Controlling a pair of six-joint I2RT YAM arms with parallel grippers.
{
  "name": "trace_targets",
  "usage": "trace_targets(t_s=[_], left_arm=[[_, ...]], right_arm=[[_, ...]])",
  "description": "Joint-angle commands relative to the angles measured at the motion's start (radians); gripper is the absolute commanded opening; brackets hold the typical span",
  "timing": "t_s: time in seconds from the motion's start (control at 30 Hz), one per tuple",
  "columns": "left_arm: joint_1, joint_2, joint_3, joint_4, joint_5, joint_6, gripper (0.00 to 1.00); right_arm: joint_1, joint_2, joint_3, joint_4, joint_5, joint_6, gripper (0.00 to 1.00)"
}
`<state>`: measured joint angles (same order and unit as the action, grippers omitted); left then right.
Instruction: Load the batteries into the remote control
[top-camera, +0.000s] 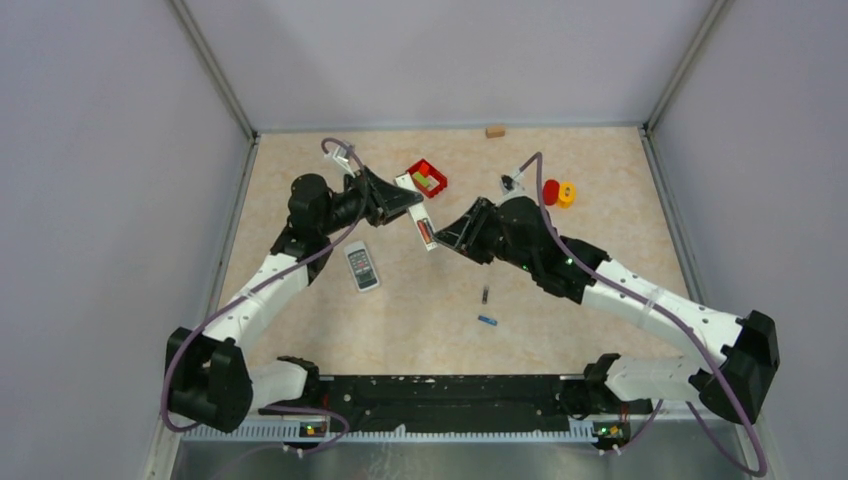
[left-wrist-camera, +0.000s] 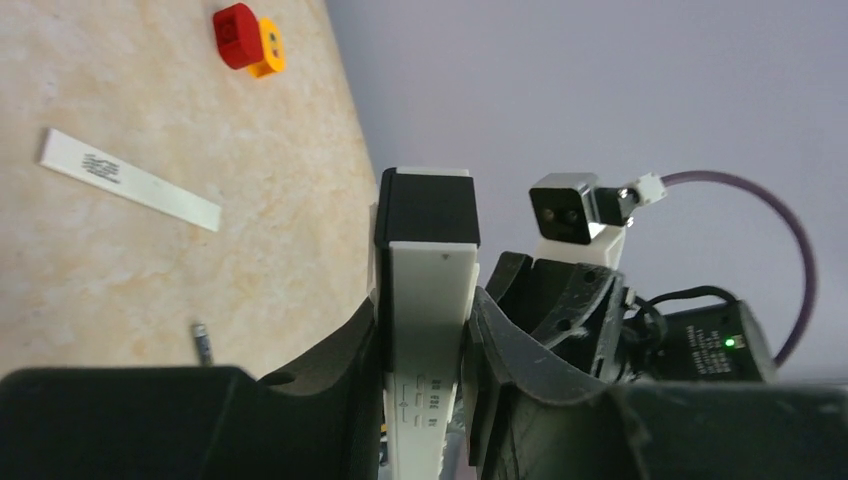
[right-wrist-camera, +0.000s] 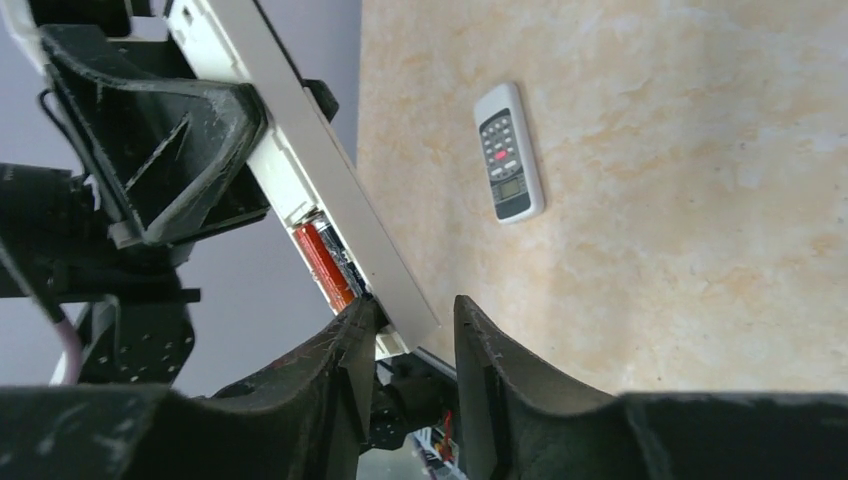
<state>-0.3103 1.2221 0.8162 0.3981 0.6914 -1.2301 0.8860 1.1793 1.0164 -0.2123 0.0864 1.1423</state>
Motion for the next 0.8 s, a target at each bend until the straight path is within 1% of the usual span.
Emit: trace_targets(t_s=[0.0,0.03,0.1,0.17,0.23,0.3,0.37,0.47,0.5,0.6,0.67,0.77], left_arm=[[-0.036,-0.098,0.102,-0.113,0.034,0.146,0.00],[-0.035,-0.102,0.103,-0.143,0.014,0.177,0.00],[-0.036,-0.110,0.101,-0.181,-0.021,0.223,0.00],[-0.036,-0.109,0.094,-0.201,-0.044,0.245,0.00],[-0.035,-0.105,0.083,-0.209,-0.065,0.249,0.00],[-0.034,-0.096,0.075,-0.209,-0.078,0.245,0.00],[-0.035,-0.087,0.072,-0.212,-0.097,0.239,0.00],[-0.034,-0.075,0.073,-0.226,-0.125,0.237,0.00],[-0.034,-0.071,0.073,-0.228,-0.132,0.239,0.00],[-0.035,-0.064,0.072,-0.229,-0.145,0.236,0.00],[-0.034,-0.060,0.074,-0.229,-0.149,0.235,0.00],[-0.031,-0.055,0.077,-0.230,-0.143,0.234,0.00]], right_arm=[[-0.008,-0.018,0.019,-0.119,0.116,-0.118,0.46],[-0.008,-0.040,0.008,-0.102,0.116,-0.136,0.54],[-0.009,-0.096,-0.031,-0.034,0.103,-0.216,0.66],[-0.010,-0.148,-0.069,0.074,0.073,-0.294,0.73],[-0.010,-0.175,-0.080,0.136,0.028,-0.393,0.78],[-0.010,-0.170,-0.059,0.160,-0.019,-0.519,0.80],[-0.010,-0.139,-0.016,0.151,-0.059,-0.638,0.81],[-0.010,-0.074,0.045,0.127,-0.083,-0.739,0.82],[-0.010,-0.054,0.060,0.122,-0.112,-0.765,0.83],[-0.009,0.023,0.110,0.092,-0.141,-0.811,0.83],[-0.009,0.063,0.138,0.075,-0.134,-0.815,0.82],[-0.008,0.070,0.132,0.093,-0.126,-0.801,0.77]])
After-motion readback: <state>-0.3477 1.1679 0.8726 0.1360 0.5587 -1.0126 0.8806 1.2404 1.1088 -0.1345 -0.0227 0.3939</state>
